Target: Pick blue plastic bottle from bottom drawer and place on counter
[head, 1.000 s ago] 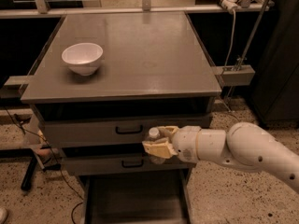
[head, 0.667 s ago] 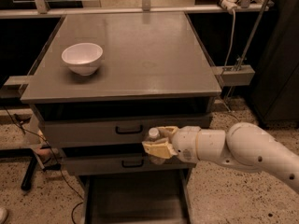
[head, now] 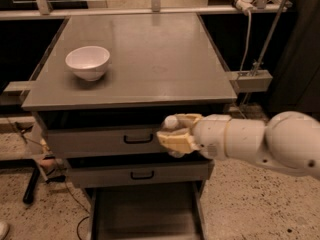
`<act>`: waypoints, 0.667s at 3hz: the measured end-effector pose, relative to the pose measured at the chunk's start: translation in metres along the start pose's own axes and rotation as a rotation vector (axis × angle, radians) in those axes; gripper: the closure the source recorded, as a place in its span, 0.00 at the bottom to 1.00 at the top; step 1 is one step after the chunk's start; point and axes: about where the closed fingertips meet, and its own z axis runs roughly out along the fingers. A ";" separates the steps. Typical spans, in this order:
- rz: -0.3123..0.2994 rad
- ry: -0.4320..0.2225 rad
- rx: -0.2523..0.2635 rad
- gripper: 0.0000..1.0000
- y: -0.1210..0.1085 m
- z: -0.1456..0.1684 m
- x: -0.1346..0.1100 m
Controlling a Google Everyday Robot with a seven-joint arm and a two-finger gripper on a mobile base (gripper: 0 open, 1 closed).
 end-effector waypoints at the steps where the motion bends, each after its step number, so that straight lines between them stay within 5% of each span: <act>1: -0.053 -0.027 0.041 1.00 0.000 -0.020 -0.038; 2: -0.105 -0.054 0.061 1.00 -0.002 -0.031 -0.073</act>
Offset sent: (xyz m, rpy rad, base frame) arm 0.0113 -0.0090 0.1252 -0.0228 -0.2059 -0.0276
